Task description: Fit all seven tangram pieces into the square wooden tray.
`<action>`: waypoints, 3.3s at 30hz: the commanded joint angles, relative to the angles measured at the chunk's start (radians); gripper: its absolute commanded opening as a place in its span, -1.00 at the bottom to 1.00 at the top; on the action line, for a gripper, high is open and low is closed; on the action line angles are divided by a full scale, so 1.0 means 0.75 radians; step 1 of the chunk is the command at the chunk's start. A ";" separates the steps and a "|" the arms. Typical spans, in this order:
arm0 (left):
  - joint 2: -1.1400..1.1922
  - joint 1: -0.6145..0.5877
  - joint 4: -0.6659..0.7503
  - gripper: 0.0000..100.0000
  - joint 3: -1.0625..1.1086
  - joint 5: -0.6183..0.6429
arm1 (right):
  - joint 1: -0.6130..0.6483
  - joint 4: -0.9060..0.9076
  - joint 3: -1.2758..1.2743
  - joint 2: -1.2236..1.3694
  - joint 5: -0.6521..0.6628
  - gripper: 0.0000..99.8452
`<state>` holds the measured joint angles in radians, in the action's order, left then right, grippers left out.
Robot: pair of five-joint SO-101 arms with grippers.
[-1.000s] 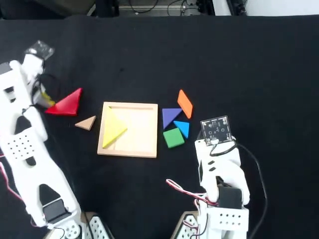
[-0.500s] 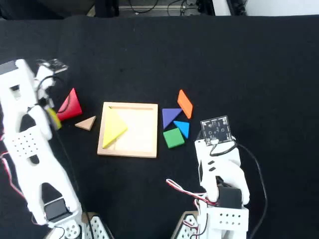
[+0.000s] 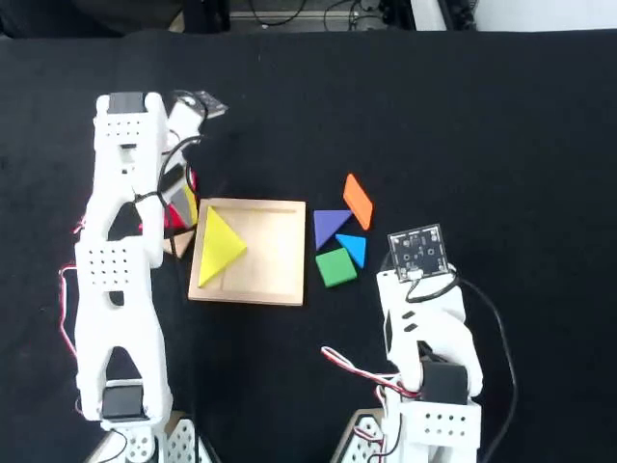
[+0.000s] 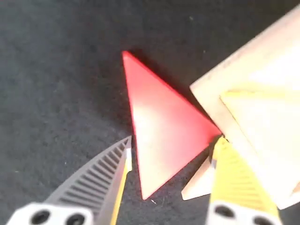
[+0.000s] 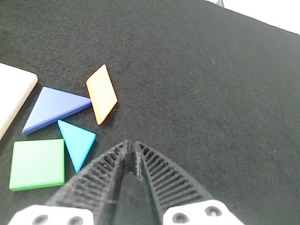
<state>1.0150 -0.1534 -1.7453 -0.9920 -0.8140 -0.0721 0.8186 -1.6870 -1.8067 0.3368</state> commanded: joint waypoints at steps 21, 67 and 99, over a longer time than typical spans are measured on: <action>0.004 -0.146 0.065 -0.29 -0.071 0.096 | -0.016 0.006 0.001 -0.042 -0.006 -0.97; 0.309 -0.089 -0.016 -0.21 -0.660 0.241 | -0.016 0.006 0.001 -0.042 -0.006 -0.97; 0.436 -0.107 0.051 -0.41 -0.766 0.190 | -0.016 0.006 0.001 -0.042 -0.006 -0.97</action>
<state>1.3510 -0.2286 -1.7208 -1.5121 -0.6820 -0.0721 0.8186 -1.6870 -1.8067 0.3368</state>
